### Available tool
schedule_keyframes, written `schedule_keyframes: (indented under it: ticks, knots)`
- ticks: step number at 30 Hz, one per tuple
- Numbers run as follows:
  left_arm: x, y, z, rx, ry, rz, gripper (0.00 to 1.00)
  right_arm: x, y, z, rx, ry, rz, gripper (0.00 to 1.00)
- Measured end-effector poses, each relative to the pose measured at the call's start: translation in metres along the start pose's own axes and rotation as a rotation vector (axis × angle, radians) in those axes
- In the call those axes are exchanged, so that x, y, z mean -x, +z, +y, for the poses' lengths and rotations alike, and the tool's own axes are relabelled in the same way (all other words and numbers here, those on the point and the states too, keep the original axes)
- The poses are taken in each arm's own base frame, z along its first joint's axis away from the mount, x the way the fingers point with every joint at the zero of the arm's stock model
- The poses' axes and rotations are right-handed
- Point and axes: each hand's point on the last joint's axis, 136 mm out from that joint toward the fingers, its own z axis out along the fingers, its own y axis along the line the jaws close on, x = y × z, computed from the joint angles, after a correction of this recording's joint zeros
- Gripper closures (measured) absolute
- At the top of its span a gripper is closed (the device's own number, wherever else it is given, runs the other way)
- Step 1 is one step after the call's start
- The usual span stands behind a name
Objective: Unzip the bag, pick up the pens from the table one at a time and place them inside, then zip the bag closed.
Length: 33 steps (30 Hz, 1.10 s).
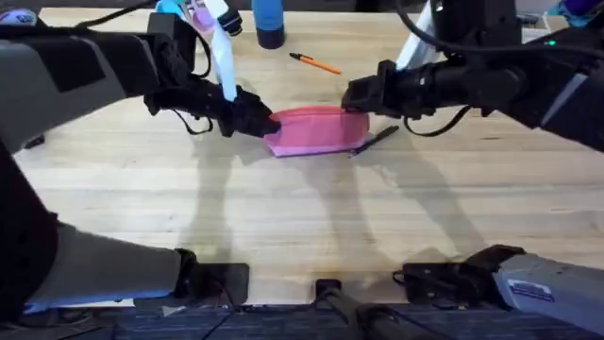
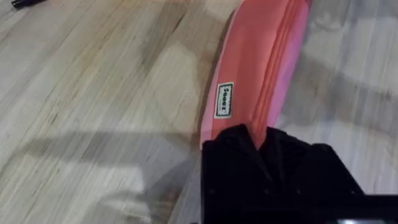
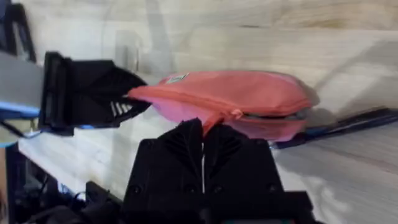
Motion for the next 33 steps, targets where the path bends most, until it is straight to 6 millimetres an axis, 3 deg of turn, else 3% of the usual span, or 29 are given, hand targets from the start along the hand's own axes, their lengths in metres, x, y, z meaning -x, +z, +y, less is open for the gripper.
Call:
schedule_keyframes:
  ticks: [8,23,33]
  knots:
    - [0.0,0.0,0.0,0.002,0.0,0.001,0.959,-0.008,0.011,0.029,0.052,-0.083,-0.001,0.972]
    - [0.0,0.0,0.001,0.003,0.003,-0.002,0.959,-0.028,0.063,0.093,0.207,-0.243,0.007,0.972]
    - [0.0,0.0,0.0,0.002,0.001,0.0,0.959,-0.035,0.068,0.106,0.219,-0.279,-0.002,0.972]
